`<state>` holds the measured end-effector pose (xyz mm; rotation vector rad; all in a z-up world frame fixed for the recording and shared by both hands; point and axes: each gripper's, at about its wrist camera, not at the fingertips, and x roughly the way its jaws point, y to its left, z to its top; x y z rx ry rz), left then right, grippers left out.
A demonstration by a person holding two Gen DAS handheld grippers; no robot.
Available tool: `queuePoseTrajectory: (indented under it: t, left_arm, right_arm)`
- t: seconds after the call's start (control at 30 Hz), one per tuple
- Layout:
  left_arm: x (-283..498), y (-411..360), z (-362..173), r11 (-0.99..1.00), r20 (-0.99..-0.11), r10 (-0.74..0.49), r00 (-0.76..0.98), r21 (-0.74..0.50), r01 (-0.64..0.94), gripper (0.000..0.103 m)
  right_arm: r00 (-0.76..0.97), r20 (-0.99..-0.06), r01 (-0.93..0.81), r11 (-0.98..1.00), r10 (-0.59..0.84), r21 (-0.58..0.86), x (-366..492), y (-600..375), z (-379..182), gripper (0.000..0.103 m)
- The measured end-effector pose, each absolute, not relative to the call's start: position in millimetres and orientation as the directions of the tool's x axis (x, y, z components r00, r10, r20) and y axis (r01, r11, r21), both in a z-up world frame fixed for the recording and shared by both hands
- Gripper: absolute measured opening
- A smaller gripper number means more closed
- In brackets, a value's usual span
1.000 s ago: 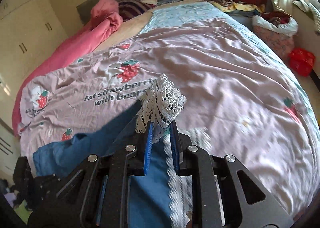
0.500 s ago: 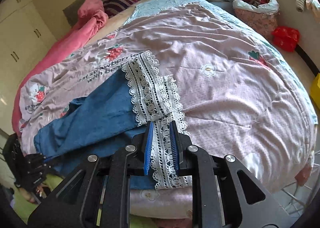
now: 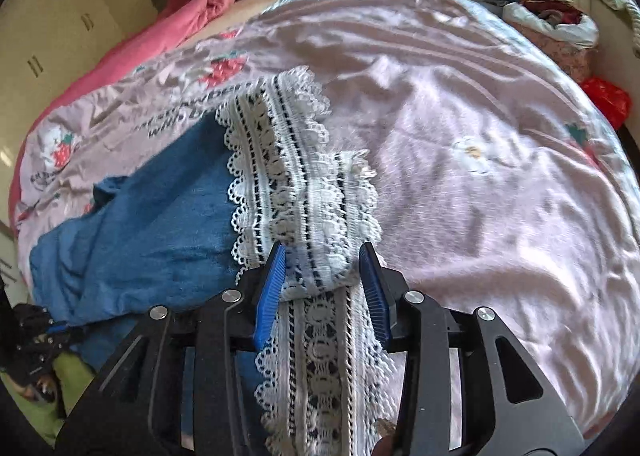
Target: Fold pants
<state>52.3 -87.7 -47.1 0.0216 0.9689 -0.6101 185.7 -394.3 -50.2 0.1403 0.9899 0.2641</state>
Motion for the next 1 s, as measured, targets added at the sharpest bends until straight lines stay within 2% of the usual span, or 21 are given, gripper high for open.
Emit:
queuePoseTrajectory:
  t: [0.2,0.37,0.7,0.8,0.87,0.9,1.0]
  left_arm:
    - [47,-87,-42,0.829,-0.769,-0.478,0.425,-0.233,0.509,0.002]
    - [37,-77,-27,0.823,-0.749,-0.490,0.446,-0.229,0.520,0.002]
    - [28,-82,-44,0.817,-0.785,-0.470,0.404,-0.215,0.534,0.003]
    - [28,-84,-49,0.817,-0.791,-0.465,0.397,-0.211,0.536,0.005]
    - [29,-84,-51,0.819,-0.795,-0.461,0.396,-0.209,0.534,0.005]
    - [30,-84,-52,0.819,-0.796,-0.460,0.393,-0.211,0.533,0.006]
    - [28,-83,-52,0.824,-0.796,-0.457,0.396,-0.210,0.527,0.014]
  right_arm:
    - [0.519,-0.788,-0.179,0.943,0.332,0.280,154,-410,-21,0.011]
    - [0.487,-0.816,-0.168,0.950,0.313,0.264,114,-423,-4,0.010]
    - [0.386,-0.885,-0.162,0.964,0.260,0.213,95,-418,-41,0.010]
    - [0.378,-0.893,-0.157,0.967,0.245,0.199,96,-420,-49,0.011]
    - [0.369,-0.901,-0.145,0.972,0.228,0.187,96,-421,-55,0.016]
    - [0.368,-0.905,-0.133,0.975,0.215,0.177,97,-423,-56,0.025]
    - [0.381,-0.903,-0.108,0.980,0.199,0.170,97,-429,-46,0.034]
